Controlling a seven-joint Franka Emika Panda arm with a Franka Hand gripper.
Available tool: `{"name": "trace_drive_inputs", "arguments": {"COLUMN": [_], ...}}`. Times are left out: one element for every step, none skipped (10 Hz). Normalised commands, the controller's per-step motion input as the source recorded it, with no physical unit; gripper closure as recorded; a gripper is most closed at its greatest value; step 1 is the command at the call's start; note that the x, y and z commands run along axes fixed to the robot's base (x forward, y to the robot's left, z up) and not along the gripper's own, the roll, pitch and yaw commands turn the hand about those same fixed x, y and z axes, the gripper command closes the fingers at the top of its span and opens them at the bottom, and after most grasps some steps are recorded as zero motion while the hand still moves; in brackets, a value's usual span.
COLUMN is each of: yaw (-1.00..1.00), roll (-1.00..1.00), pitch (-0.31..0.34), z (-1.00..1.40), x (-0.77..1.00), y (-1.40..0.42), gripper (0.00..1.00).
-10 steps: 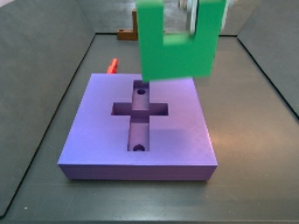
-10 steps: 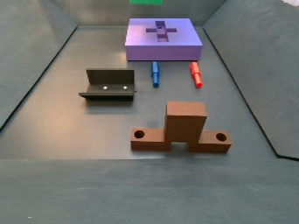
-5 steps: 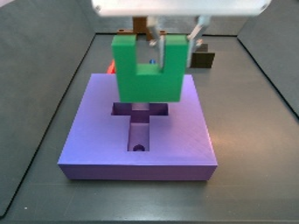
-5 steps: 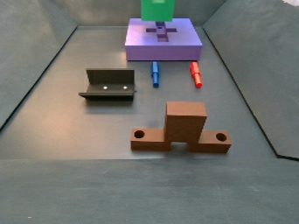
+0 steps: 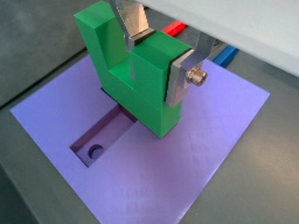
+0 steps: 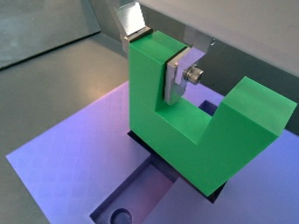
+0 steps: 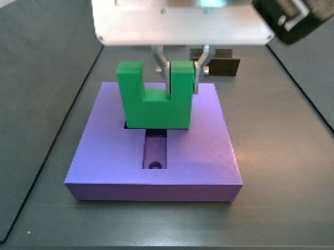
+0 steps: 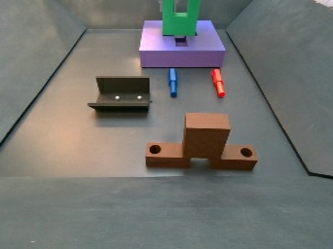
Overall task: Pick up the green object. Move up. Place the green object on the fixture. Regrasp the green object. Move to above the board. Insert the green object.
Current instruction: Insert the green object.
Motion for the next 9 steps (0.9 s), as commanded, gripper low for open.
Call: {"name": "trace_drive_inputs", "arguments": {"yaw": [0.08, 0.08, 0.07, 0.12, 0.2, 0.18, 0.07, 0.01, 0.0], "roll": [0.22, 0.24, 0.15, 0.1, 0.13, 0.12, 0.07, 0.16, 0.19], "pitch": [-0.053, -0.02, -0.039, -0.056, -0.053, -0.057, -0.013, -0.02, -0.004], "z": [-0.27, -0.27, -0.23, -0.14, -0.14, -0.17, -0.27, -0.53, -0.81], "x": [0.0, -0.02, -0.24, -0.2, -0.12, -0.14, -0.01, -0.01, 0.0], "y": [-0.04, -0.02, 0.0, 0.0, 0.0, 0.0, 0.0, -0.05, -0.03], "gripper": [1.0, 1.0, 1.0, 1.0, 1.0, 1.0, 1.0, 1.0, 1.0]}}
